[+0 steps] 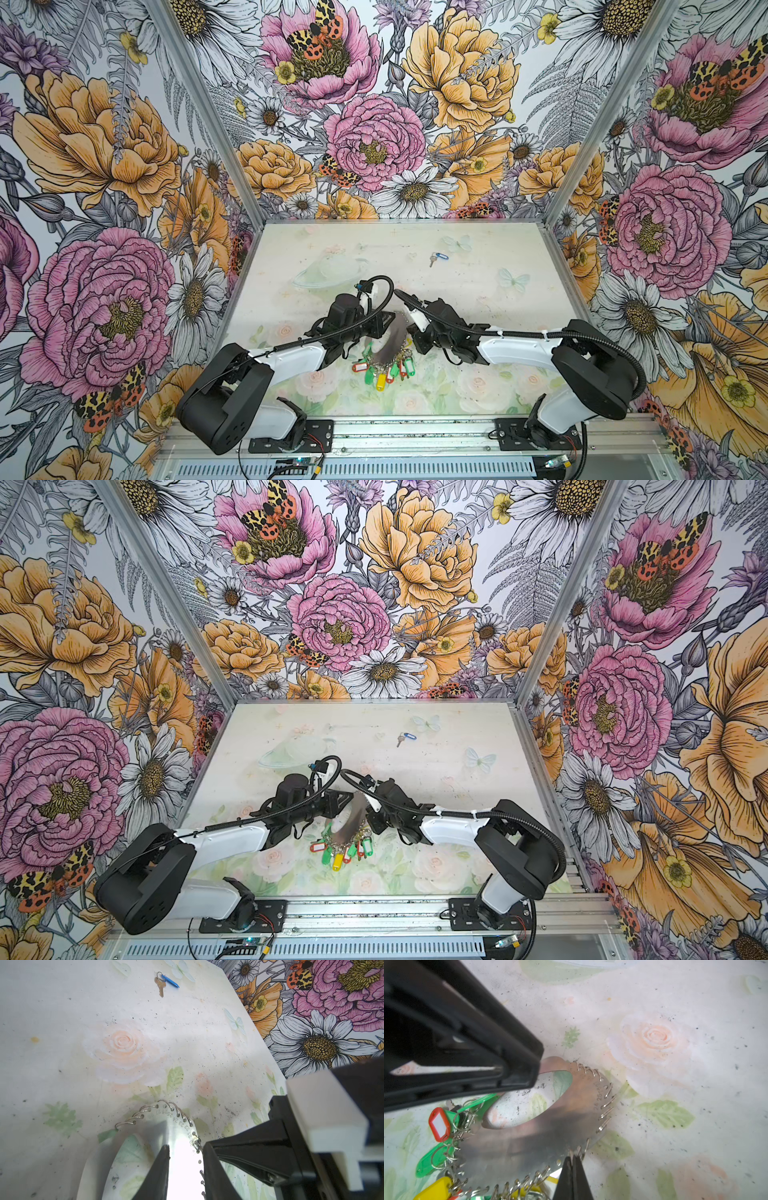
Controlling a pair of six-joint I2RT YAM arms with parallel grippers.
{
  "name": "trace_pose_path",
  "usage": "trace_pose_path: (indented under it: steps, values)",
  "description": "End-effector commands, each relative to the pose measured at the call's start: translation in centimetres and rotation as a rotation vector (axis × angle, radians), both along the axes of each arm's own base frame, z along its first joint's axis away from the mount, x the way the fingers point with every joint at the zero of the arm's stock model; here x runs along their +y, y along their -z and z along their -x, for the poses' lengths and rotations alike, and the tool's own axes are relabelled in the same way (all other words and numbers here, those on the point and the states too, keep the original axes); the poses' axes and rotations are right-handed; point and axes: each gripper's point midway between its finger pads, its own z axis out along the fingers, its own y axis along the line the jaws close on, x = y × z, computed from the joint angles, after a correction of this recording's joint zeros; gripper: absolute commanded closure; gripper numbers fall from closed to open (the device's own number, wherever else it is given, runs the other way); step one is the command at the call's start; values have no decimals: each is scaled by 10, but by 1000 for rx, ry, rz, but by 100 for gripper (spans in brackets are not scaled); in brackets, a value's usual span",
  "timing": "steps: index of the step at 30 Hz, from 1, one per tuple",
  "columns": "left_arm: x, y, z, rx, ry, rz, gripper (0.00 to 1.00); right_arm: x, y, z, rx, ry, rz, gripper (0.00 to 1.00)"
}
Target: Put the keys on the keyring
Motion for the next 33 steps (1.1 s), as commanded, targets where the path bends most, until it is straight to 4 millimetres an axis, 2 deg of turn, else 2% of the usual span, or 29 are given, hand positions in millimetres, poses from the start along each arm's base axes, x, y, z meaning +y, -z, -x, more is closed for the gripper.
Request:
trace_pose_path:
  steps: [1,4,9,22,33]
  values:
    - [1,-5,6,-54,1,3,70,0,9,-1,59,32,-4,100]
    - [8,-6,7,-73,-35,16,70,-3,20,2,84,31,37,100]
    - [12,-11,7,-102,-52,28,70,-5,24,2,93,25,67,100]
    - [16,-7,8,-102,-57,12,70,-7,14,6,139,-29,97,80]
    - [24,-9,11,-112,-71,-2,70,-8,14,-2,133,-37,148,81]
